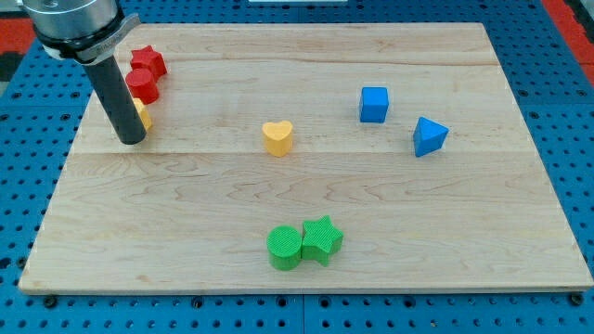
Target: Point at the center of the board
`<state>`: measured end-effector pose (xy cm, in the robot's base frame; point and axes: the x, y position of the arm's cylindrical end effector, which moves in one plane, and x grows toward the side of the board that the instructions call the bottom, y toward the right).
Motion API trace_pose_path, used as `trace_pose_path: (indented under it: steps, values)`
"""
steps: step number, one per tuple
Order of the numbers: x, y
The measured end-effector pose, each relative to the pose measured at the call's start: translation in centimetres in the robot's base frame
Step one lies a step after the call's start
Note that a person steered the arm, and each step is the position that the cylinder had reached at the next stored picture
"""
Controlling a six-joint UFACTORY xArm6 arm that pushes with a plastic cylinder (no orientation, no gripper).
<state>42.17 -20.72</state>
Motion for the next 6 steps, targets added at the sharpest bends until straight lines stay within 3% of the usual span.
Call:
trace_pose_path:
  steps: [2,4,5,6]
  values:
    - [0.3,2.7]
    - [8.9,19.4]
    - [7.7,25.6]
    - [4.2,25.0]
